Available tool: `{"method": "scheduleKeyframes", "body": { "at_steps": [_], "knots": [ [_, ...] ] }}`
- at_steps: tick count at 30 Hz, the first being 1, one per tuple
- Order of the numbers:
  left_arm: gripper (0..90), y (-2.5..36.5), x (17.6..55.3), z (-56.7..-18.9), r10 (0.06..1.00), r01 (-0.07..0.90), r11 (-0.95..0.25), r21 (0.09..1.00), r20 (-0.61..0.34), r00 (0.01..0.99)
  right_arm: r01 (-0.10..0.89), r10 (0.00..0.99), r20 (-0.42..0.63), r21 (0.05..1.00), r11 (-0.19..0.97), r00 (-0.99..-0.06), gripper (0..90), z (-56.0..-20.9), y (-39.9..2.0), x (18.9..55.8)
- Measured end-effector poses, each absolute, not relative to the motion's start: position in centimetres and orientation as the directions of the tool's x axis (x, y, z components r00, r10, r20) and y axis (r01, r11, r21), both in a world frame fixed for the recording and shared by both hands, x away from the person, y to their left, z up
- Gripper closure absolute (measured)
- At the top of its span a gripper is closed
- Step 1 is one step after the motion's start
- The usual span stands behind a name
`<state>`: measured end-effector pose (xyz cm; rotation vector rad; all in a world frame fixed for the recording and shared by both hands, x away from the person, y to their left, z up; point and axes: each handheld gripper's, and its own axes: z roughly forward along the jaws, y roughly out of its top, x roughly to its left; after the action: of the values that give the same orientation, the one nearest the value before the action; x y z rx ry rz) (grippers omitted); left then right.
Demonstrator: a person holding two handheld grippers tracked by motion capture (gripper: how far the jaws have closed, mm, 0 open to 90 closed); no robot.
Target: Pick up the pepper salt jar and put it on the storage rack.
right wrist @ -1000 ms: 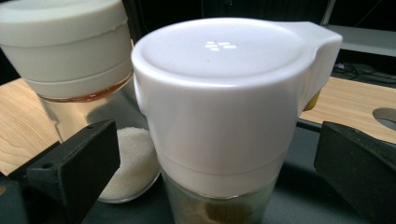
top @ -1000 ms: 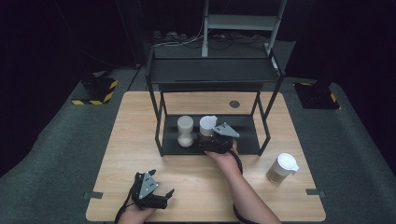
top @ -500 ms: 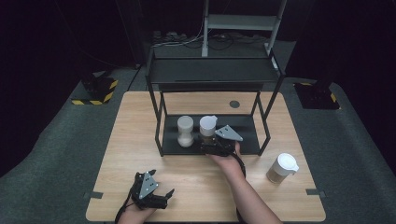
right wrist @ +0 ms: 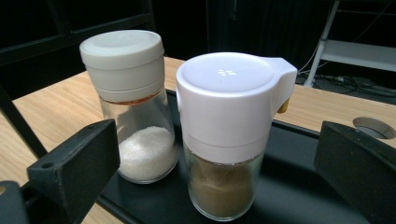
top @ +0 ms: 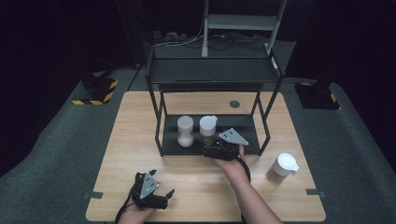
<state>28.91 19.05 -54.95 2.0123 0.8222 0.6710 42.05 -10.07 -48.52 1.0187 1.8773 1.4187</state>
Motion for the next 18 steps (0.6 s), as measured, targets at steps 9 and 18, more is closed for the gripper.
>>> {"method": "scheduleKeyframes", "body": {
  "at_steps": [9, 18],
  "knots": [
    [1.1, 19.0, 28.9, -55.0, 0.749, 0.3, -0.439, 0.847, 0.161, 0.642, 0.216, 0.835, -0.005, 0.965, 0.148, -0.551, 0.0, -47.9, -10.7, 40.7],
    [1.1, 18.9, 28.9, -55.0, 0.75, 0.299, -0.441, 0.846, 0.164, 0.641, 0.2, 0.835, -0.014, 0.969, 0.148, -0.55, 0.0, -47.5, -11.3, 39.5]
  ]
}}
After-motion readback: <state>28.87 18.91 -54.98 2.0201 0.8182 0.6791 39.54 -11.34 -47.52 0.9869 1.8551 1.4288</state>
